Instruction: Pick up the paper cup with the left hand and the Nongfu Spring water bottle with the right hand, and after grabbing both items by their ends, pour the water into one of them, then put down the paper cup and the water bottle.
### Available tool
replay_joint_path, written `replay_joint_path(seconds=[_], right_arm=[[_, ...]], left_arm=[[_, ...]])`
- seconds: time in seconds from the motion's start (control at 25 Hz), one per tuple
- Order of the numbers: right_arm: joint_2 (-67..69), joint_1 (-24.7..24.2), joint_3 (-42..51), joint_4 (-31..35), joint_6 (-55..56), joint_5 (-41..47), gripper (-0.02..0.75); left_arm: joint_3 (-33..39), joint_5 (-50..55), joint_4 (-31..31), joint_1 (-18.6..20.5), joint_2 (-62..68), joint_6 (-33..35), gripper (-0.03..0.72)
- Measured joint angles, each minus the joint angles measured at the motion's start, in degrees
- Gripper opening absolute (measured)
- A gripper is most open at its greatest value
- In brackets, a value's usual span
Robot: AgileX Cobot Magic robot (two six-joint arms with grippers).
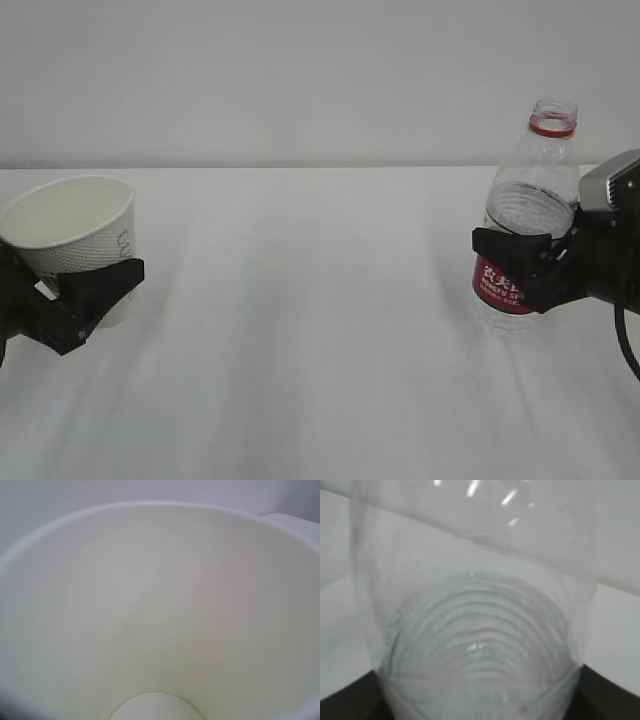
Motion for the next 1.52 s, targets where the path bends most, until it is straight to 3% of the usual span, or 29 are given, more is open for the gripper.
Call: replay_joint_path(seconds=[0.92, 1.52], right_arm=[[0.0, 0.0, 0.0, -0.62, 0.03, 0.0, 0.496], [0.0, 0.0, 0.0, -1.5, 0.03, -0.05, 0.496]], left_arm=[[0.0, 0.0, 15.8, -0.32, -0.94, -3.45, 0.575], [0.0, 0.0, 15.09, -12.42, -0.94, -4.2, 0.575]])
